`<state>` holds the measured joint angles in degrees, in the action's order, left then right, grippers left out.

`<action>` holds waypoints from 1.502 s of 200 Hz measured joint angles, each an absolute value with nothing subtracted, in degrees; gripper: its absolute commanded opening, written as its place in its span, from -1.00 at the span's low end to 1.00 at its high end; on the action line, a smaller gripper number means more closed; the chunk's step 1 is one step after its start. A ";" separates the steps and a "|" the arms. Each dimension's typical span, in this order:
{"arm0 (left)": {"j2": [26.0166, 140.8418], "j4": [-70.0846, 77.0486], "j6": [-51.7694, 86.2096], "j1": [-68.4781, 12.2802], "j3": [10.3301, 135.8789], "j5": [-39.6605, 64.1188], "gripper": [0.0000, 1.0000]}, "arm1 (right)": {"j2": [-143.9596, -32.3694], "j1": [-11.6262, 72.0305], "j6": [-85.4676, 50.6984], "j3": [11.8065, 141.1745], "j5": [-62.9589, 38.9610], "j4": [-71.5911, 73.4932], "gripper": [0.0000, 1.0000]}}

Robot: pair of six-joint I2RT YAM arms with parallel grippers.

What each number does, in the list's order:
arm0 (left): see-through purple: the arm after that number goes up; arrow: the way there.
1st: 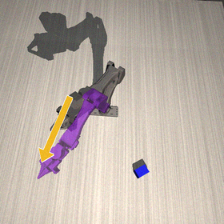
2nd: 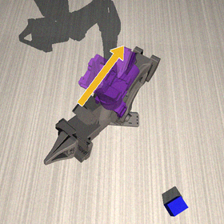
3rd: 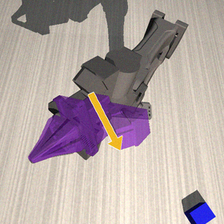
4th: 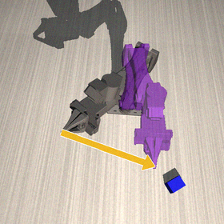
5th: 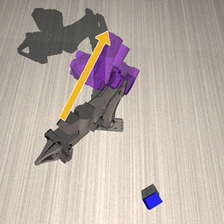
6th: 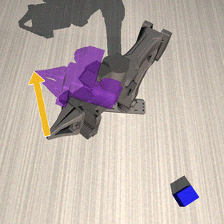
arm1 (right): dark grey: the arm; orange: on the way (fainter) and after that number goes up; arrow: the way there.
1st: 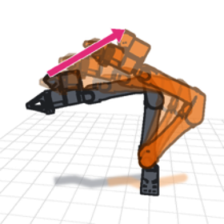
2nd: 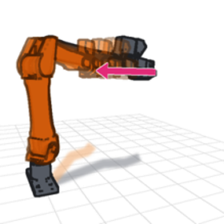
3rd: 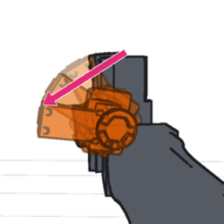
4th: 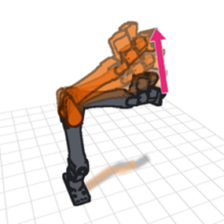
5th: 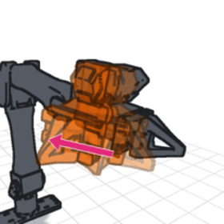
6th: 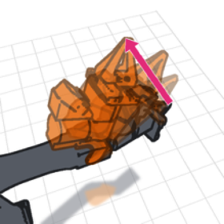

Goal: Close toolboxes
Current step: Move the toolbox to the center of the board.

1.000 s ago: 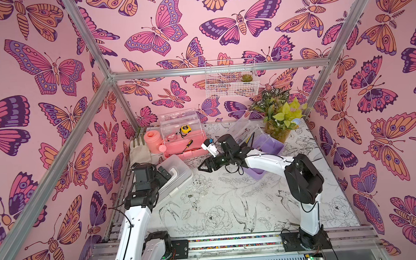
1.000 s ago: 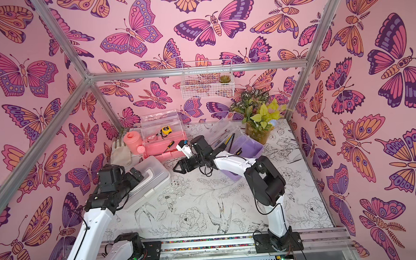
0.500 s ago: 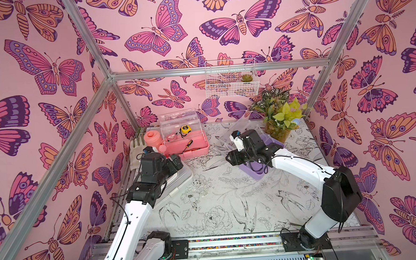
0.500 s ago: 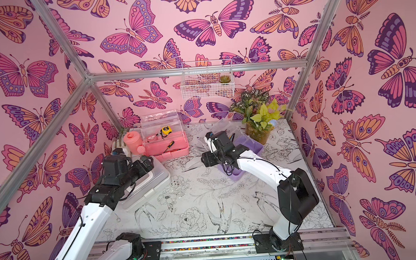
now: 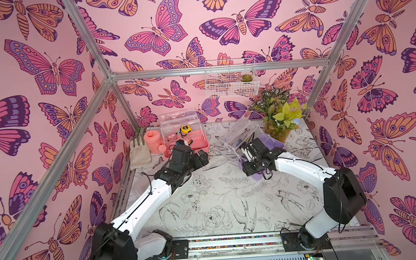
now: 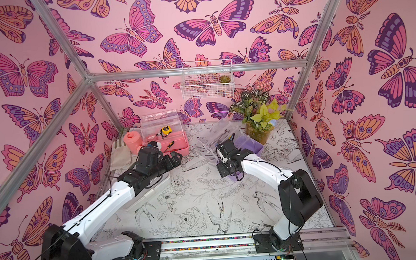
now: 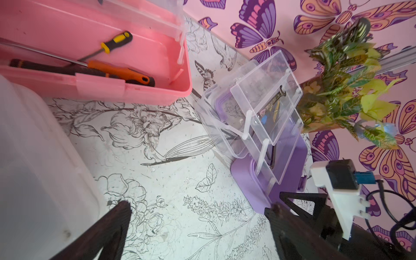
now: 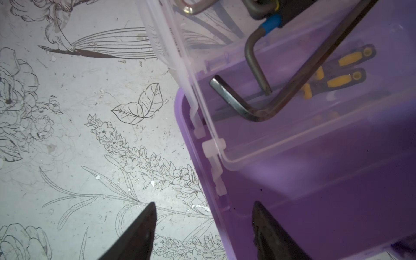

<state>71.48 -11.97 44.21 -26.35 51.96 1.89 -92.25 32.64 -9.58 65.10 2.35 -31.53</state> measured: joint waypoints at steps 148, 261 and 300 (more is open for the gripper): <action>88.99 0.69 56.10 -30.44 52.45 2.09 0.71 | -90.11 32.47 -6.76 58.22 1.17 -30.04 -0.74; 100.25 12.29 61.98 -31.09 51.81 3.66 0.51 | -73.69 37.76 -15.31 44.82 -5.13 -32.45 -0.10; 104.49 14.50 60.58 -31.64 57.25 5.45 0.52 | -66.92 34.63 -18.11 45.34 -4.95 -33.58 0.03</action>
